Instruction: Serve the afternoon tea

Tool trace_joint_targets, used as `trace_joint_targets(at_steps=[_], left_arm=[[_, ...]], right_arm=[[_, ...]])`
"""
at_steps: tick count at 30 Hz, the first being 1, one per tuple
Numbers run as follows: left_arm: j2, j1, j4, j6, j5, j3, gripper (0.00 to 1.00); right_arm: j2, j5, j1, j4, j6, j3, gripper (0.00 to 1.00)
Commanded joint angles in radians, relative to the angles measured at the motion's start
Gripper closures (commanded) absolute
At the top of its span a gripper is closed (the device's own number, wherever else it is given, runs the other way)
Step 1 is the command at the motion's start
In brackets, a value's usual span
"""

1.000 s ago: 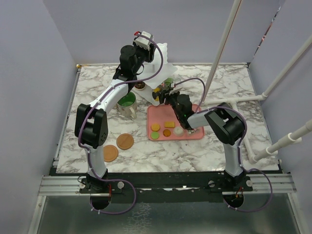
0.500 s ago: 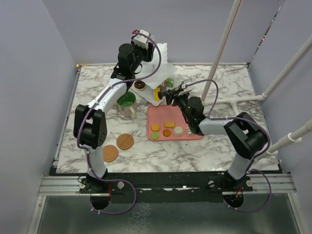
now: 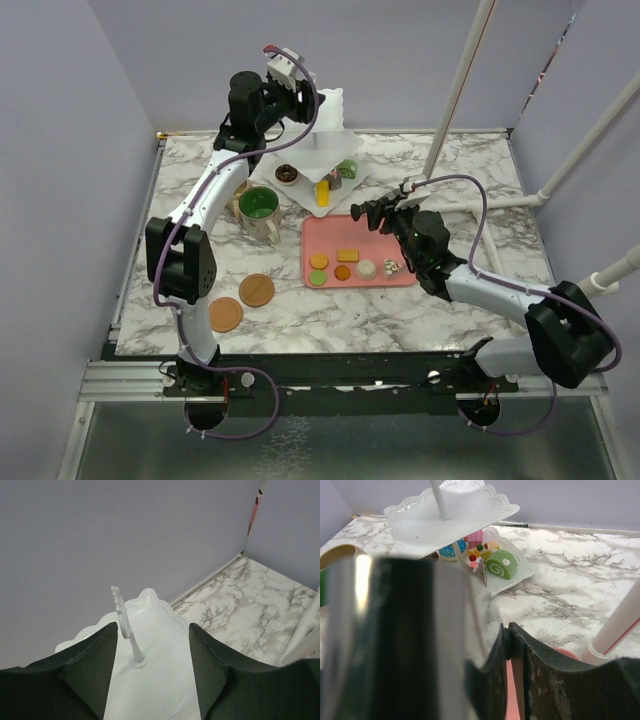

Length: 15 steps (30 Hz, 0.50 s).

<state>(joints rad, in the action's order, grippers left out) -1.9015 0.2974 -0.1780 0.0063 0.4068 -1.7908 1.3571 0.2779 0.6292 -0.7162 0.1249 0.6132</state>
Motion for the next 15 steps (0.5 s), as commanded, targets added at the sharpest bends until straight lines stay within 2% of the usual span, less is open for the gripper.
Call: trace_joint_targets(at_steps=[1,8,15], left_arm=[[-0.057,-0.011,0.052,-0.048,0.07,-0.089,0.41],[-0.152,-0.02,0.014,-0.091,0.014,-0.195,0.49],[-0.214,-0.016,-0.003,-0.119,-0.073,-0.262,0.78]], right_arm=[[-0.091,0.044,0.006,0.124,0.029,-0.028,0.41],[-0.183,0.072,0.005,0.266,0.047,-0.02,0.41],[-0.237,0.094,0.005,0.336,0.054,-0.017,0.42]])
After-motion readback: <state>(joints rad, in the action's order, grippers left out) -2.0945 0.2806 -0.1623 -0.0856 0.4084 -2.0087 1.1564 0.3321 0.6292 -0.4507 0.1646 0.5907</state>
